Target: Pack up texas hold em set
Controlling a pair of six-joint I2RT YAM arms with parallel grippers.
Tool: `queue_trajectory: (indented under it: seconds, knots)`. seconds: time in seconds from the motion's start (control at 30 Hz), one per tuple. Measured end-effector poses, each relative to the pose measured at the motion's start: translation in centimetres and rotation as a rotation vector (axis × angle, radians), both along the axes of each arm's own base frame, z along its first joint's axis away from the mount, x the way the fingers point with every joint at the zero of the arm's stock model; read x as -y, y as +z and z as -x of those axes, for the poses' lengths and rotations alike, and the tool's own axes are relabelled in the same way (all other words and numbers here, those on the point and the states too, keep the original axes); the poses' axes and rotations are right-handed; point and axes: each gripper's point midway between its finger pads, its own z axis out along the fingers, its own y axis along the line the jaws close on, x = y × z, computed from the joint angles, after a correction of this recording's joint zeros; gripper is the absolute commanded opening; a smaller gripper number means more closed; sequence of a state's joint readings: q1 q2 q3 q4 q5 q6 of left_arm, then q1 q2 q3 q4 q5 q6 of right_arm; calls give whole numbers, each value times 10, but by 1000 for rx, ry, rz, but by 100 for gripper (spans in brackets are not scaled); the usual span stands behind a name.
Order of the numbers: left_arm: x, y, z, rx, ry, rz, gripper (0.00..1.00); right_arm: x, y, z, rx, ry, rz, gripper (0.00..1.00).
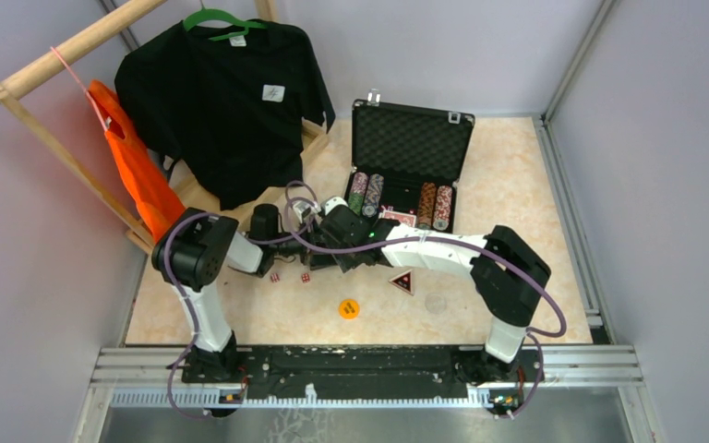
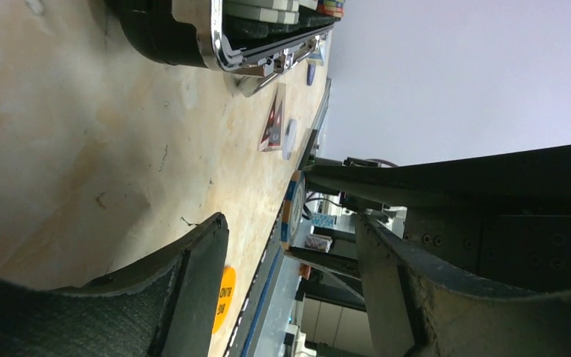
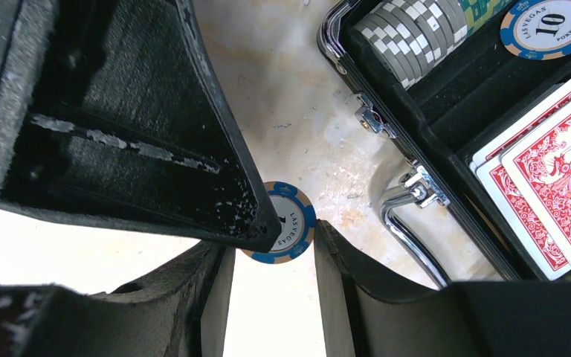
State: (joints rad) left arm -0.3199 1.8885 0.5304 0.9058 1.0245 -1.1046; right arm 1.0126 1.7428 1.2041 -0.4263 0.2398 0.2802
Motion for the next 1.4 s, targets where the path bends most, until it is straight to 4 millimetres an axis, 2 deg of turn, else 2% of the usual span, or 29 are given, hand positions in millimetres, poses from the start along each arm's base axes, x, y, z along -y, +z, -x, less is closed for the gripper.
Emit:
queue_trajectory:
  seconds: [0.57, 1.4]
  knots:
    - [12, 3, 6, -5, -76, 70, 60, -1, 2, 2, -7, 9, -10, 41]
    - [15, 8, 9, 4, -97, 90, 47, -1, 1, 4, -14, 21, -8, 41]
